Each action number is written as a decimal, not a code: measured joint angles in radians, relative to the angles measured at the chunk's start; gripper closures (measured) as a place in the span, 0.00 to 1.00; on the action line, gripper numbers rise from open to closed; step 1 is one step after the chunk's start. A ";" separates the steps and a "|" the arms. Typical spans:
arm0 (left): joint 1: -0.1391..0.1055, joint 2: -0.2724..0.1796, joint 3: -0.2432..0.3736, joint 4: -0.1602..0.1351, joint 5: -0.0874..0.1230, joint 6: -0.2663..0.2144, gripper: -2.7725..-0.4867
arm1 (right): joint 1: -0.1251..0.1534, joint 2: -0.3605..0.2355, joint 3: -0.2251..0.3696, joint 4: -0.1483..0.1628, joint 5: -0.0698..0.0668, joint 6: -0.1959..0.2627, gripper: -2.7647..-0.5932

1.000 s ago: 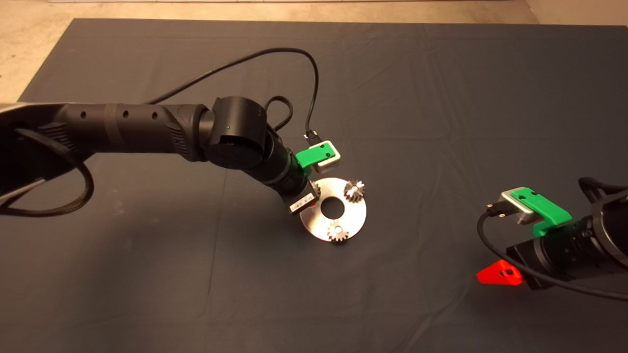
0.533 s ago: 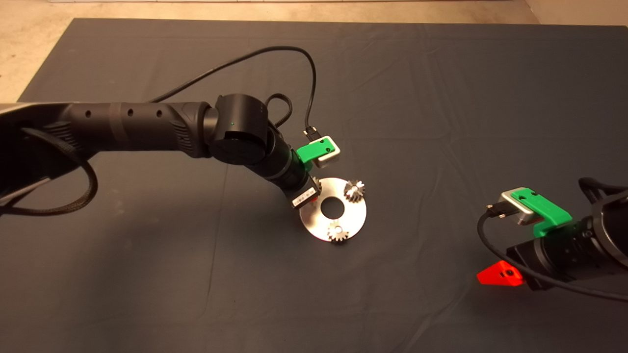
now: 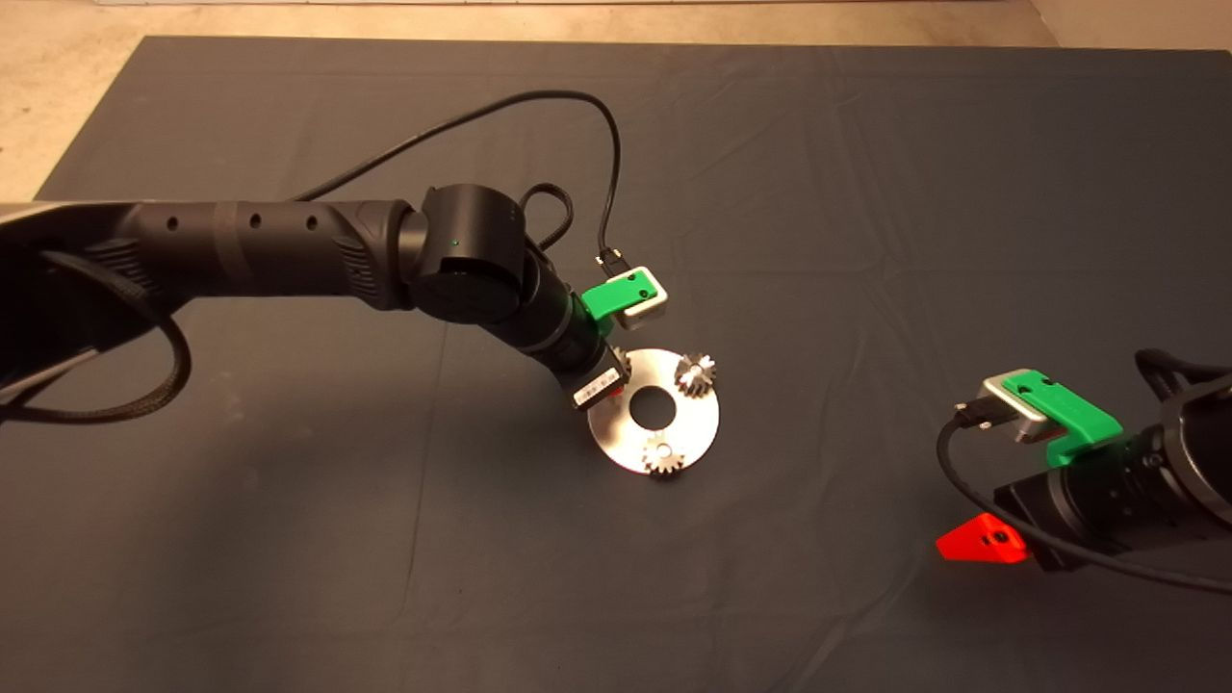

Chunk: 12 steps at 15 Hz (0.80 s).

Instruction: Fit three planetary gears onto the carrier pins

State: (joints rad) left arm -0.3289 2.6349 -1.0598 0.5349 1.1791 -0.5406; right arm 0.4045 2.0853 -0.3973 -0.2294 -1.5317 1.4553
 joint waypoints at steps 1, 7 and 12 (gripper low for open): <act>0.001 0.000 0.000 0.000 0.000 0.000 0.97 | 0.000 0.000 0.000 0.000 0.000 0.000 0.07; 0.002 0.000 0.002 0.000 -0.001 0.000 0.97 | 0.000 -0.002 0.000 0.001 -0.001 0.000 0.07; 0.003 0.000 0.003 -0.008 0.000 0.000 0.97 | 0.000 -0.002 0.000 0.002 0.000 -0.001 0.07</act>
State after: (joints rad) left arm -0.3260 2.6345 -1.0564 0.5272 1.1789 -0.5402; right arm 0.4049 2.0834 -0.3972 -0.2274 -1.5321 1.4547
